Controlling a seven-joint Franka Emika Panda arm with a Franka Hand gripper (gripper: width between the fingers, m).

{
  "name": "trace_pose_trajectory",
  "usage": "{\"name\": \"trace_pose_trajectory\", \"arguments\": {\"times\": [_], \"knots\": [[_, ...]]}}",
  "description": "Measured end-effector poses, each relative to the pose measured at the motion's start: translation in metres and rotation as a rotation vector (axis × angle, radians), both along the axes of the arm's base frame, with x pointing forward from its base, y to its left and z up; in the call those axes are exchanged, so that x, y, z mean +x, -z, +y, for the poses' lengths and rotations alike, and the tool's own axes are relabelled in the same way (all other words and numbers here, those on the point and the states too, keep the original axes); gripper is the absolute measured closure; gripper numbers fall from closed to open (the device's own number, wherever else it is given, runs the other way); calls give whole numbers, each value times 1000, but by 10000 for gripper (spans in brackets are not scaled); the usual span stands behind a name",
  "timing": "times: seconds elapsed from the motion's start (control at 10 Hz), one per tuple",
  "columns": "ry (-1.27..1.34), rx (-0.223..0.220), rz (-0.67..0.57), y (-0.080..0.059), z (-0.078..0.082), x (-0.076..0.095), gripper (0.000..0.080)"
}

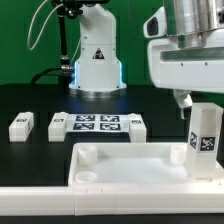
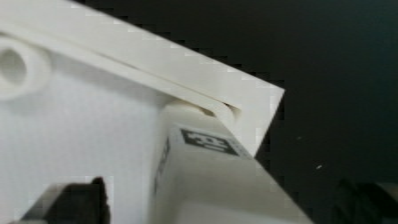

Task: Assemble desk

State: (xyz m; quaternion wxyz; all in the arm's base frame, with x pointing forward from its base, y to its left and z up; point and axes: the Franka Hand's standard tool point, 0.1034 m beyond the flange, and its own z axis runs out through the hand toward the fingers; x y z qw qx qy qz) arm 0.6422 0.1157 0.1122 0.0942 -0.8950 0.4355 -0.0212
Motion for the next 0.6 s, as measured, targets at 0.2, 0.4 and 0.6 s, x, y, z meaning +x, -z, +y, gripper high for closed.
{"name": "trace_pose_trajectory", "arguments": {"times": [0.2,0.4,0.6], "knots": [[-134,-14,-17,1,2,-1,150],[-343,-48,-42,1,-1,-2,150],[-723,-143,-61,2,-13,-2,150]]}}
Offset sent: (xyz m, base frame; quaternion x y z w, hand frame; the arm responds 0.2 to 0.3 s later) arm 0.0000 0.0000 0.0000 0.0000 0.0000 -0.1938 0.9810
